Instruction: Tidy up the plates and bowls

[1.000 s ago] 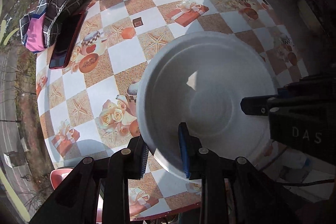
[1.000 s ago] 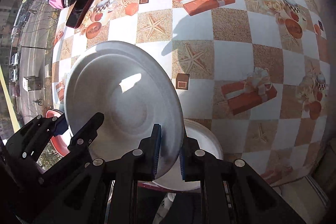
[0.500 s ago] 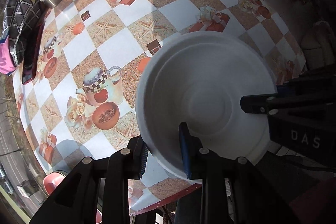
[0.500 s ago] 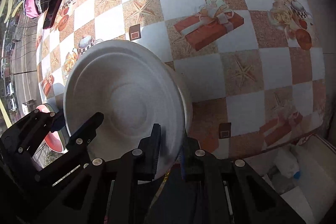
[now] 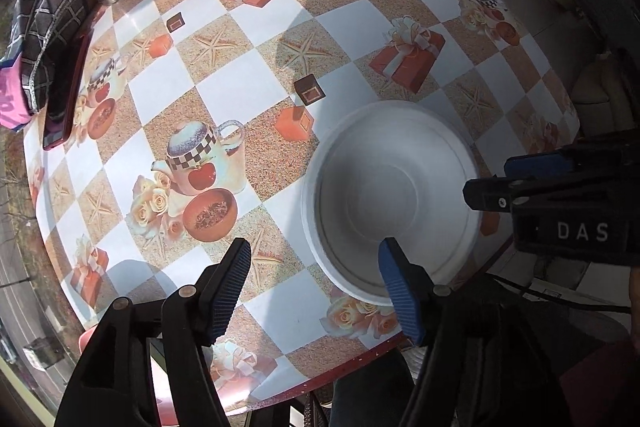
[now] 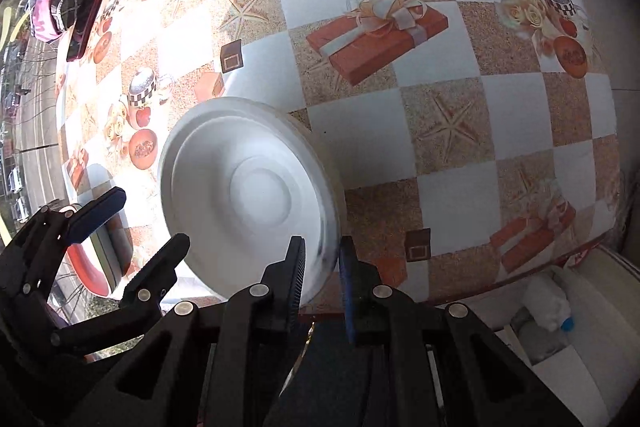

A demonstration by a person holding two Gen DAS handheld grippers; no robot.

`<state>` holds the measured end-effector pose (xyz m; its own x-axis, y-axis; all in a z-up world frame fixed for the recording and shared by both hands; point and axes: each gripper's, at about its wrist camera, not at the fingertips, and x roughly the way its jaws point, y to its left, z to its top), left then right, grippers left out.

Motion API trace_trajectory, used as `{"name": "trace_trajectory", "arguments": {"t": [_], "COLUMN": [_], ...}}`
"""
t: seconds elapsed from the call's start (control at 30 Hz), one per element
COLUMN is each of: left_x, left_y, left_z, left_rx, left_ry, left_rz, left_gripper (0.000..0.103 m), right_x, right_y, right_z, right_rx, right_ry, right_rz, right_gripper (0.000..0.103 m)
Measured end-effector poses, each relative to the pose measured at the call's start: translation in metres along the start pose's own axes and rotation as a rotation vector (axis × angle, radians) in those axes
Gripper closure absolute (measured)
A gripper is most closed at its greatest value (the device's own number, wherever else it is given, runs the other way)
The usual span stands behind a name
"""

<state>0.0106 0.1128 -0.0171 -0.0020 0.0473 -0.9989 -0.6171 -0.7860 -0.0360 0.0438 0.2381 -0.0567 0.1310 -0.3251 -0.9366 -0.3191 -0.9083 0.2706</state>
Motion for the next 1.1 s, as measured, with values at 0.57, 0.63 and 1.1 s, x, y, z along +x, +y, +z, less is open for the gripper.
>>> {"name": "trace_trajectory", "arguments": {"t": [0.57, 0.63, 1.1], "left_x": [0.003, 0.003, 0.0], "left_y": [0.035, 0.034, 0.036], "left_z": [-0.025, -0.025, -0.023], "left_rx": [-0.124, -0.115, -0.118], "left_ry": [0.087, 0.087, 0.08], "left_rz": [0.011, 0.013, 0.01], "left_gripper": [0.026, 0.026, 0.026], "right_x": [0.016, 0.016, 0.014], "right_y": [-0.027, -0.026, -0.018], "right_z": [-0.016, -0.017, -0.017], "right_rx": [0.153, 0.147, 0.138], "right_ry": [0.056, 0.053, 0.045], "right_rz": [0.007, 0.005, -0.004], "right_gripper": [0.005, 0.005, 0.005]}}
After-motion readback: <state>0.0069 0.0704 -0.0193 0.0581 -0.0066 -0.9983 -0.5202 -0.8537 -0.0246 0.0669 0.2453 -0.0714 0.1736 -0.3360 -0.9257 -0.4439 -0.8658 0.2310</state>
